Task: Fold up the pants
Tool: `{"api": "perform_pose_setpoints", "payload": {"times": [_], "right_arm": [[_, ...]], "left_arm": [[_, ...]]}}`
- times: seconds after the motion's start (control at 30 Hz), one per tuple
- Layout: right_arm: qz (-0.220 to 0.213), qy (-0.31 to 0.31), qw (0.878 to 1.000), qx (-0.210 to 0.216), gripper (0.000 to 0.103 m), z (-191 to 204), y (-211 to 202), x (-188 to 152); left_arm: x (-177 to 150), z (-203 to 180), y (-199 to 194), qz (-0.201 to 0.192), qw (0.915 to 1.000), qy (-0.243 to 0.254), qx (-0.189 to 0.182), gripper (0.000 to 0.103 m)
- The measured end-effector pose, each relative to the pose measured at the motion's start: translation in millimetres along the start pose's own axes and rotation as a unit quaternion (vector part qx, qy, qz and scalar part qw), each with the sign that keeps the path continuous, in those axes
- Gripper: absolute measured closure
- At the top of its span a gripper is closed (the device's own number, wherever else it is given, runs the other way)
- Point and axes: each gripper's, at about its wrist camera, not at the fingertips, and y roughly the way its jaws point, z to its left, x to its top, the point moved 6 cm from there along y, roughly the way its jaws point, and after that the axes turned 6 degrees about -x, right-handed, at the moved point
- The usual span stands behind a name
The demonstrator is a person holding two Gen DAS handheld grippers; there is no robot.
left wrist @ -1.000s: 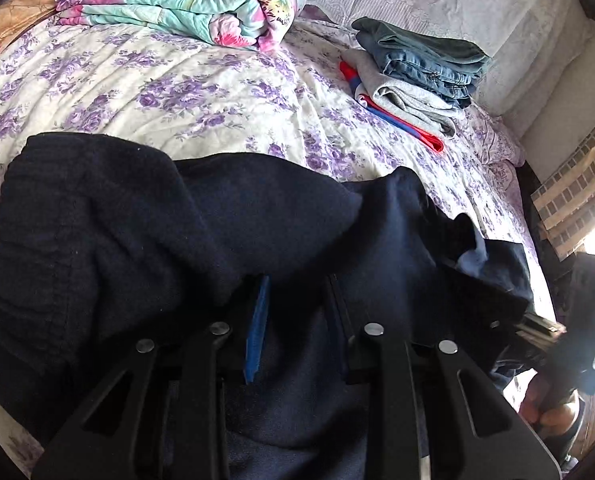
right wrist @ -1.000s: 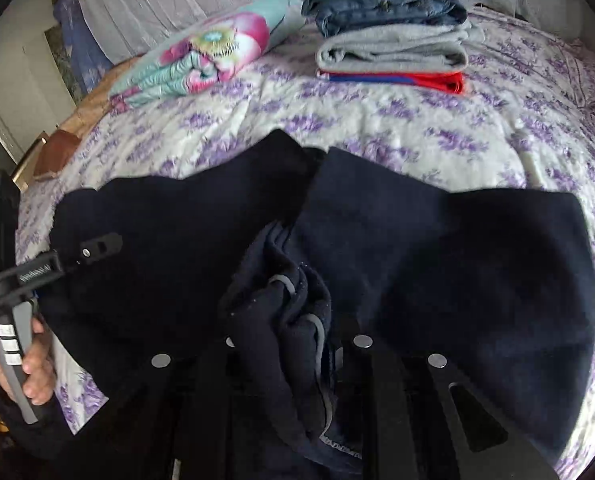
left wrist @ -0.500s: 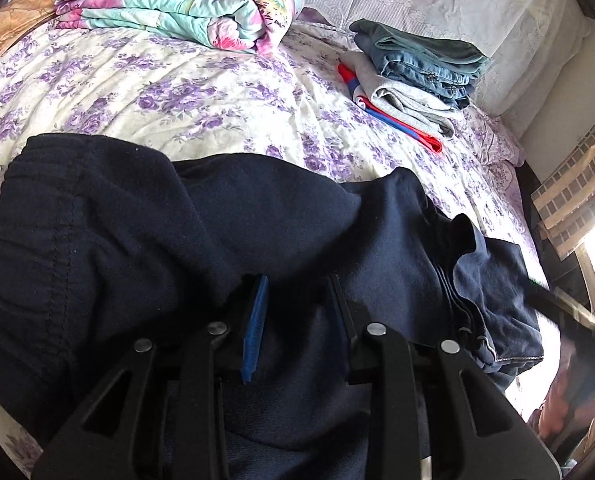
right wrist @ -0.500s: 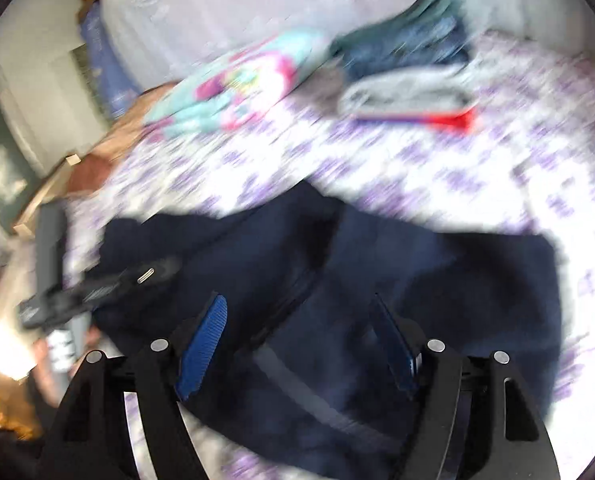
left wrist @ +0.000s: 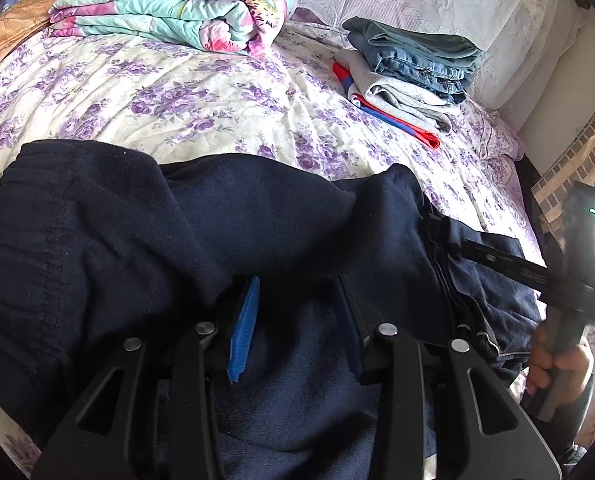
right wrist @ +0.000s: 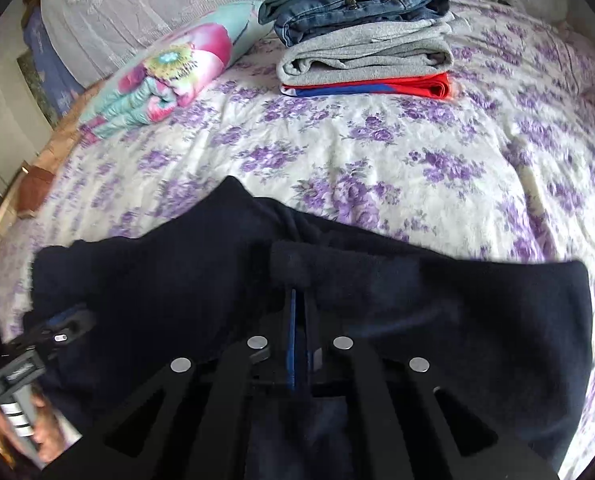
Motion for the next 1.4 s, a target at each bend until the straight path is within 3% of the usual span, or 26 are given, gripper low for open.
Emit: {"api": "perform_pose_setpoints", "payload": {"times": [0.1,0.17,0.27,0.37,0.4,0.47,0.53,0.6,0.67,0.73,0.77,0.8,0.83,0.93,1.07,1.1,1.17,1.23,1.3,1.4], "right_arm": [[-0.006,-0.015,1.0,0.025,0.083,6,-24,-22],[-0.001,-0.032,0.999,0.034,0.081,12,-33,-43],[0.019,-0.037,0.999,0.021,0.077,13,-20,-68],[-0.005,-0.04,0.999,0.018,0.073,14,-27,-72],[-0.011,-0.037,0.999,0.022,0.066,13,-34,-71],[-0.046,-0.016,0.998,0.038,0.064,2,-58,-66],[-0.09,0.013,0.996,0.015,0.058,-22,-84,-60],[-0.13,0.047,0.99,-0.035,0.052,-56,-111,-57],[-0.145,0.082,0.983,-0.079,0.052,-89,-126,-61],[-0.139,0.11,0.981,-0.074,0.055,-108,-129,-69],[-0.135,0.118,0.982,-0.057,0.062,-112,-128,-75],[-0.13,0.12,0.983,-0.047,0.08,-114,-126,-79],[-0.124,0.118,0.984,-0.037,0.084,-113,-123,-84],[-0.118,0.102,0.988,-0.003,0.085,-105,-110,-90],[-0.042,0.074,0.995,-0.059,0.087,-107,-47,-101],[-0.072,0.066,0.993,-0.063,0.087,-106,-47,-101],[-0.084,0.037,0.992,-0.086,0.086,-97,-51,-105],[-0.095,0.02,0.99,-0.102,0.085,-92,-57,-109],[-0.109,0.024,0.989,-0.097,0.081,-91,-67,-111],[-0.134,0.043,0.988,-0.069,0.065,-91,-88,-111]], "left_arm": [[-1,-1,0,-0.001,1.0,-0.001,0.0,0.066],[-1,-1,0,-0.001,1.0,0.0,0.001,0.066],[-1,-1,1,-0.001,1.0,0.001,0.002,0.065],[0,-2,1,-0.001,1.0,0.003,0.0,0.063],[0,-1,1,-0.001,1.0,0.001,-0.003,0.063],[1,1,0,-0.002,0.9999,-0.005,-0.011,0.063],[1,2,0,-0.003,0.9998,-0.01,-0.019,0.063],[0,2,0,-0.003,0.9998,-0.009,-0.016,0.063],[1,3,1,-0.003,0.9999,-0.006,-0.013,0.062],[0,2,1,-0.003,0.9999,-0.004,-0.013,0.061],[0,2,1,-0.004,0.9999,-0.004,-0.013,0.061],[0,1,0,-0.005,0.9999,-0.005,-0.014,0.061],[1,2,0,-0.005,0.9998,-0.007,-0.015,0.061],[1,2,0,-0.006,0.9997,-0.011,-0.02,0.061],[1,1,0,-0.007,0.9997,-0.011,-0.019,0.061],[1,1,-1,-0.006,0.9997,-0.013,-0.019,0.061],[-2,2,-14,-0.012,0.9995,-0.024,-0.018,0.061],[-6,3,-38,-0.033,0.9991,-0.026,-0.008,0.054],[-12,9,-74,-0.071,0.9967,-0.037,0.009,0.029],[-25,32,-121,-0.107,0.9907,-0.067,0.05,0.021]]}}
